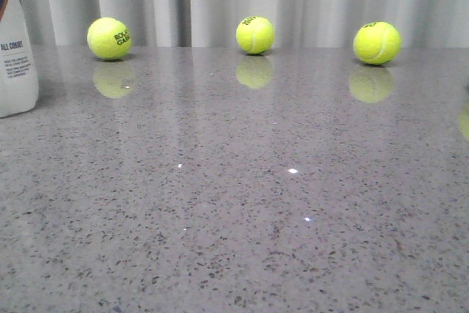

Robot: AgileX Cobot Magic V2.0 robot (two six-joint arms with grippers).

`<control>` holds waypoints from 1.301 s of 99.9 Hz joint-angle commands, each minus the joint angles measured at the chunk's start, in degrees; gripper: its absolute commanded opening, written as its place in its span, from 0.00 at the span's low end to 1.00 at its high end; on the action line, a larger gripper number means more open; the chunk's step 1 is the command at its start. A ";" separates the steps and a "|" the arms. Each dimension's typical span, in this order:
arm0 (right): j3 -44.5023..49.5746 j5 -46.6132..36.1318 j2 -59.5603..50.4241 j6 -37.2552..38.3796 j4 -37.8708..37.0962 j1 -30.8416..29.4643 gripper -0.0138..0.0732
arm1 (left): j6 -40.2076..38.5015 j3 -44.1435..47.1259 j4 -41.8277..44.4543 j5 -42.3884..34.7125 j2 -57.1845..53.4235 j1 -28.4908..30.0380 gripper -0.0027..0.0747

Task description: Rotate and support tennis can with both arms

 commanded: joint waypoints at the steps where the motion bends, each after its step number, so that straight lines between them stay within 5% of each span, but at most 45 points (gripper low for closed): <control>1: -1.49 -4.51 0.60 -0.06 -0.11 -0.23 0.08 | -0.65 2.70 -0.55 -4.85 -2.19 0.09 0.01; 28: -1.45 -4.92 0.60 -1.29 0.21 -0.23 0.08 | -0.65 2.70 -0.55 -4.85 -2.19 0.09 0.01; 59: 6.27 -17.03 0.31 -14.29 16.17 -0.23 0.08 | -0.65 2.70 -0.55 -4.85 -2.19 0.09 0.01; 96: 13.96 -17.83 -11.15 -14.24 16.31 -0.23 0.08 | -0.65 2.70 -0.55 -4.85 -2.19 0.09 0.01; 130: 14.93 -17.51 -11.03 -14.11 16.31 -0.23 0.08 | -0.65 2.70 -0.55 -4.85 -2.19 0.09 0.01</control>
